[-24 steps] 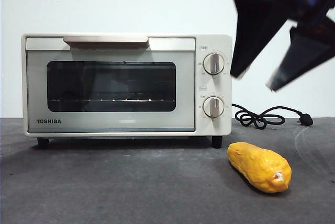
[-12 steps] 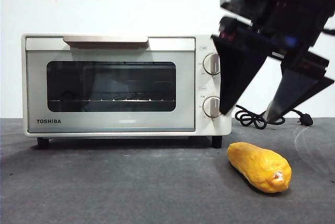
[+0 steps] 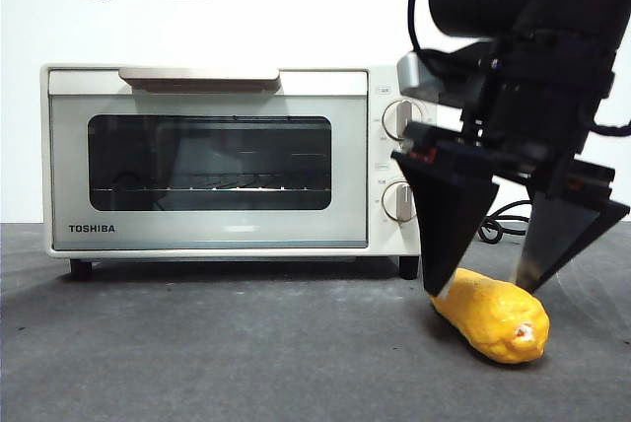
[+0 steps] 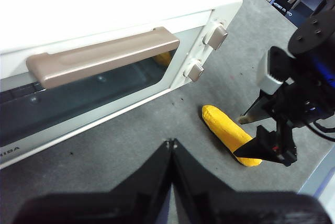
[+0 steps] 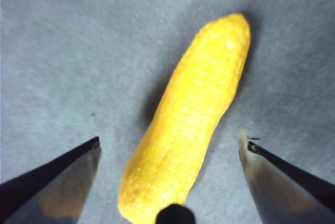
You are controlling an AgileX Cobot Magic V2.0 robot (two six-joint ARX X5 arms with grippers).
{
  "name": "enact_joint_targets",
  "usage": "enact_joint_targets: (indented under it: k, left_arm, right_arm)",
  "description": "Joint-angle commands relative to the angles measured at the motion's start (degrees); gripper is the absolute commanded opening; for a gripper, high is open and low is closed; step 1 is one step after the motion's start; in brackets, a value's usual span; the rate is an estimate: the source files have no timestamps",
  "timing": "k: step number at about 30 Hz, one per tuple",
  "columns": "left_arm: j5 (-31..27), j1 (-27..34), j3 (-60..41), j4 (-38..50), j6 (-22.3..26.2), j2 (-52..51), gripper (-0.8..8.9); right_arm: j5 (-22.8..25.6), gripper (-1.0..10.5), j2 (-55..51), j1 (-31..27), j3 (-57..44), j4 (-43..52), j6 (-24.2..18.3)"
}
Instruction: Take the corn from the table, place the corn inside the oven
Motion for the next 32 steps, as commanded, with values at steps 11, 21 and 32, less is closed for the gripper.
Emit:
enact_joint_targets:
  k: [11, 21, 32]
  left_arm:
    - [0.09, -0.15, 0.09, 0.07, 0.74, 0.07, -0.05]
    - [0.04, -0.15, 0.09, 4.83, 0.72, 0.48, -0.05]
    - [-5.75, -0.15, 0.09, 17.9, 0.72, 7.28, -0.05]
  right_arm:
    - [0.13, 0.0, 1.51, 0.04, 0.02, -0.13, 1.84]
    - [-7.67, -0.1, 0.55, 1.46, 0.15, -1.01, 1.97]
    - [-10.14, -0.1, -9.03, 11.17, 0.85, 0.15, 6.69]
